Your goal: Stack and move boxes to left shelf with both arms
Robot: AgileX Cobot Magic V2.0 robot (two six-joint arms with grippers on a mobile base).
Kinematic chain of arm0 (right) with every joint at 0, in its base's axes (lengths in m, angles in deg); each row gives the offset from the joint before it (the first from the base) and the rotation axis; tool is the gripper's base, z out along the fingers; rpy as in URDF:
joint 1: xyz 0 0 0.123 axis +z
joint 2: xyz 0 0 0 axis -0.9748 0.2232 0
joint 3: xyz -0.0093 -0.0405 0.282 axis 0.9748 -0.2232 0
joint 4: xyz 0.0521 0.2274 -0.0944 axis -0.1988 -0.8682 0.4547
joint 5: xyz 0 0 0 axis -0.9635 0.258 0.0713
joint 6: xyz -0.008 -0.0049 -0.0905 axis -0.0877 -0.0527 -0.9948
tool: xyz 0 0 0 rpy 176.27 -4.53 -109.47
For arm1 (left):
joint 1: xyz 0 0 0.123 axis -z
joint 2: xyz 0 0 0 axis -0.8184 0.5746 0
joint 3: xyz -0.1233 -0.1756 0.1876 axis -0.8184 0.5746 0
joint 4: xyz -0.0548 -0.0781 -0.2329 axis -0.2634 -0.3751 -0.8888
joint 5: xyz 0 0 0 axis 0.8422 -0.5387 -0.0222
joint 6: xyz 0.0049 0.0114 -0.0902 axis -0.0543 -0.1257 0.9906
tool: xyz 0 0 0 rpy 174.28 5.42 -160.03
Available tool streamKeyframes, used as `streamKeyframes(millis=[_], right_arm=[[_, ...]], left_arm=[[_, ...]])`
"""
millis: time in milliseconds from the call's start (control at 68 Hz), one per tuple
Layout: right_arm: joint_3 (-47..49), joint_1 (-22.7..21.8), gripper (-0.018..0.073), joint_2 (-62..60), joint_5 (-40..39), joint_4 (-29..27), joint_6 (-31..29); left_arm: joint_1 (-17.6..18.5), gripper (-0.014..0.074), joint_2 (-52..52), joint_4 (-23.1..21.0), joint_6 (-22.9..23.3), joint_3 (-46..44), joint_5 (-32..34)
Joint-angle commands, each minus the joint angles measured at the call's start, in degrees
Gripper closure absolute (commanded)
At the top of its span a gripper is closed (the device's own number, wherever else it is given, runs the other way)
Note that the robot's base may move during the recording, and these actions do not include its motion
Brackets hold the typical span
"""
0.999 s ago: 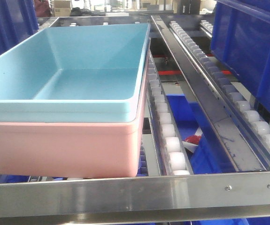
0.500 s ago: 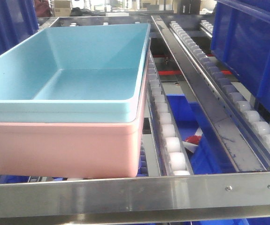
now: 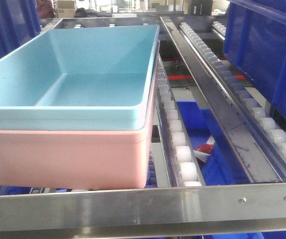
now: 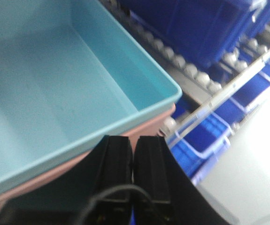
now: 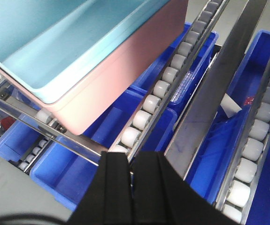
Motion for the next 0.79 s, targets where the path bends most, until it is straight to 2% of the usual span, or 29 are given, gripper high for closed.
streamKeyframes(millis=[0, 103, 397, 573, 661, 779], right_arm=[[1.54, 0.12, 0.0507, -0.01, -4.23, 2.1, -0.34], [1.54, 0.12, 0.0507, -0.01, -4.23, 2.1, -0.34], [1.54, 0.12, 0.0507, -0.01, -4.23, 2.1, -0.34], [1.54, 0.12, 0.0507, -0.01, -4.23, 2.1, -0.34], [1.54, 0.12, 0.0507, -0.01, -4.23, 2.1, -0.34], [1.54, 0.12, 0.0507, -0.01, -4.23, 2.1, -0.34]], left_arm=[[-2.26, 0.0599, -2.21, -1.03, -1.04, 3.11, 13.67], [-7.66, 0.0599, -7.62, -1.03, -1.04, 9.83, 18.28], [-24.78, 0.0599, -23.44, -1.03, -1.04, 18.59, 17.34], [-35.6, 0.0599, -25.62, -1.03, -0.93, 20.8, 17.57], [-38.67, 0.0599, -25.62, -1.26, -0.36, 21.89, 17.78], [-40.2, 0.0599, -25.62, -1.78, -0.36, 22.32, 15.95]])
